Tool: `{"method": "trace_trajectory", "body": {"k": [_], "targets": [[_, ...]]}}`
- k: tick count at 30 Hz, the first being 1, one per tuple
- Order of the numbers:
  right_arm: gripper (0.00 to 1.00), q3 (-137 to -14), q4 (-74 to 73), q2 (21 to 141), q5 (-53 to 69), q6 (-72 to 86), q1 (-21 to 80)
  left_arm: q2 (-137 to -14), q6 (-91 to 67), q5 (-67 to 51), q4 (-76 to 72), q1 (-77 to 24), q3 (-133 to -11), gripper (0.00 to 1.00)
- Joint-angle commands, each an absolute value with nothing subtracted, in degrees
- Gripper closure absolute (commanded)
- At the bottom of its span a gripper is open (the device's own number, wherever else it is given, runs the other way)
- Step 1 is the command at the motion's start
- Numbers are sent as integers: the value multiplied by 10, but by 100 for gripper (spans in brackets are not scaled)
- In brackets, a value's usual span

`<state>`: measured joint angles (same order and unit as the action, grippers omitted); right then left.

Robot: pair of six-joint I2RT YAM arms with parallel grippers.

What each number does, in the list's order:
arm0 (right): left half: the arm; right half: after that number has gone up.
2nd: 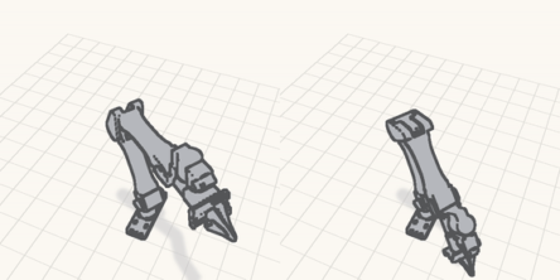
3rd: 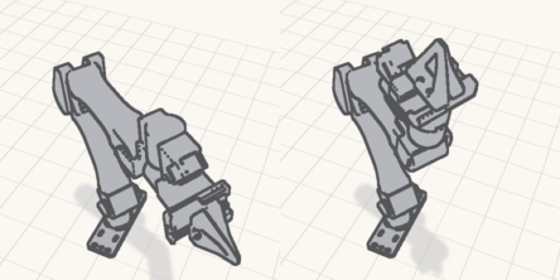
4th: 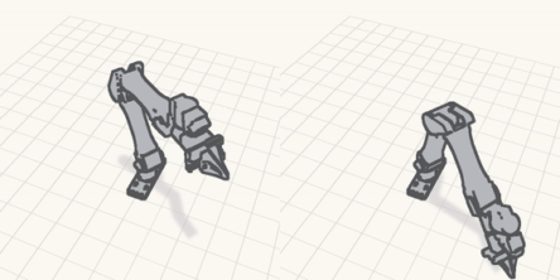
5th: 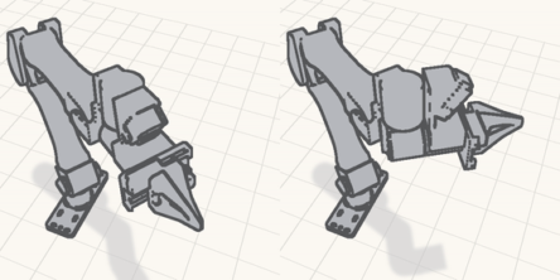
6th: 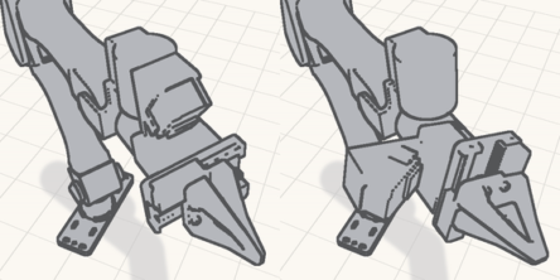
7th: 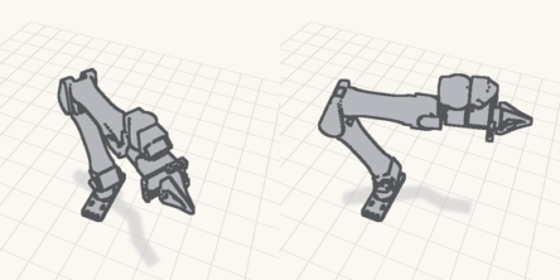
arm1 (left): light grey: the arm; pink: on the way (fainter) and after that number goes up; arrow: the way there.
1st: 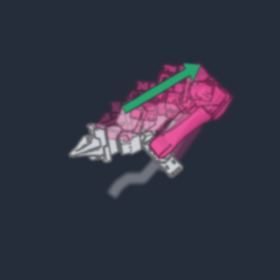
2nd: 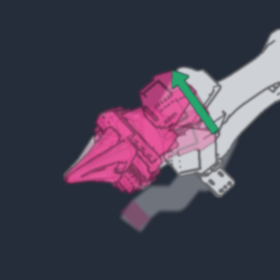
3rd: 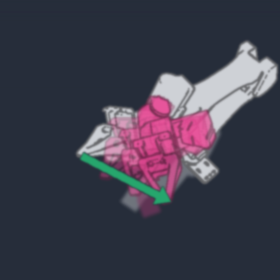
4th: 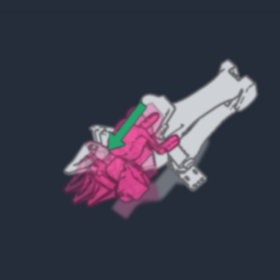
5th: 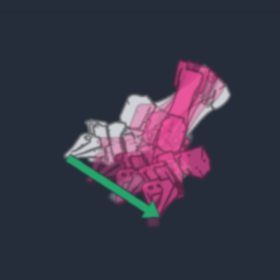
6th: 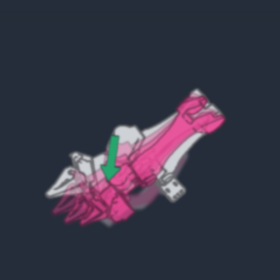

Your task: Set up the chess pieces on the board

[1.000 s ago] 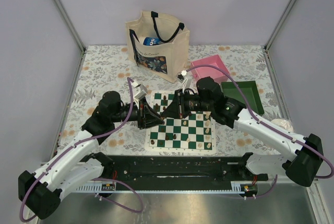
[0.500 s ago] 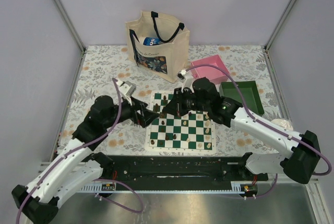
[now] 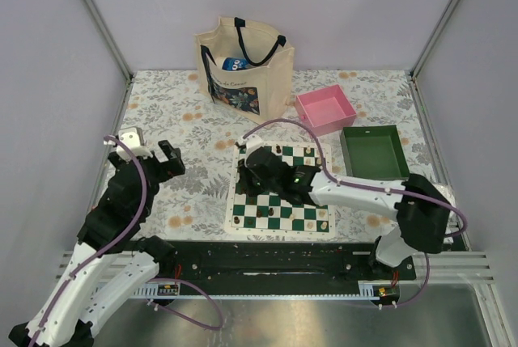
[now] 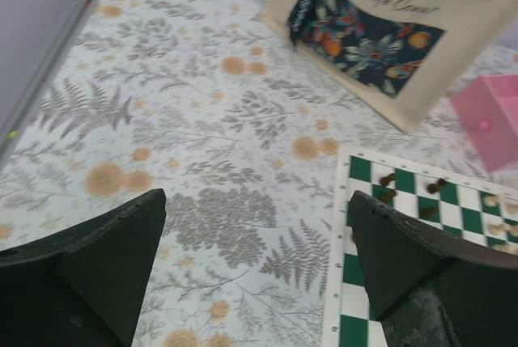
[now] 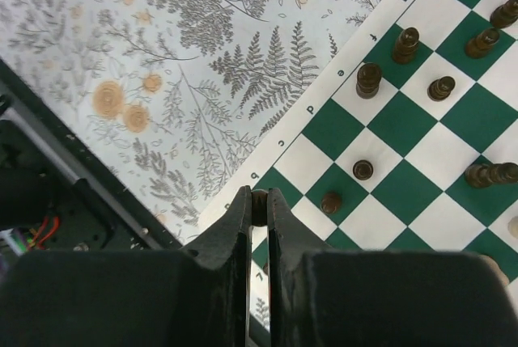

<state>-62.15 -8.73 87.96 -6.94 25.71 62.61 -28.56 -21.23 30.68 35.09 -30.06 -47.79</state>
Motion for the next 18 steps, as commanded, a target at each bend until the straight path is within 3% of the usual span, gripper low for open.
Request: {"method": "trace_trajectory", "body": {"k": [1,18], "targets": [[99,-664,-53,940,-158,229,658,-296,-222,420,388,-296,-472,1],[100,-650,-8,1027,-245,258,710,-321,-221,358,384,-243,-470,1]]}}
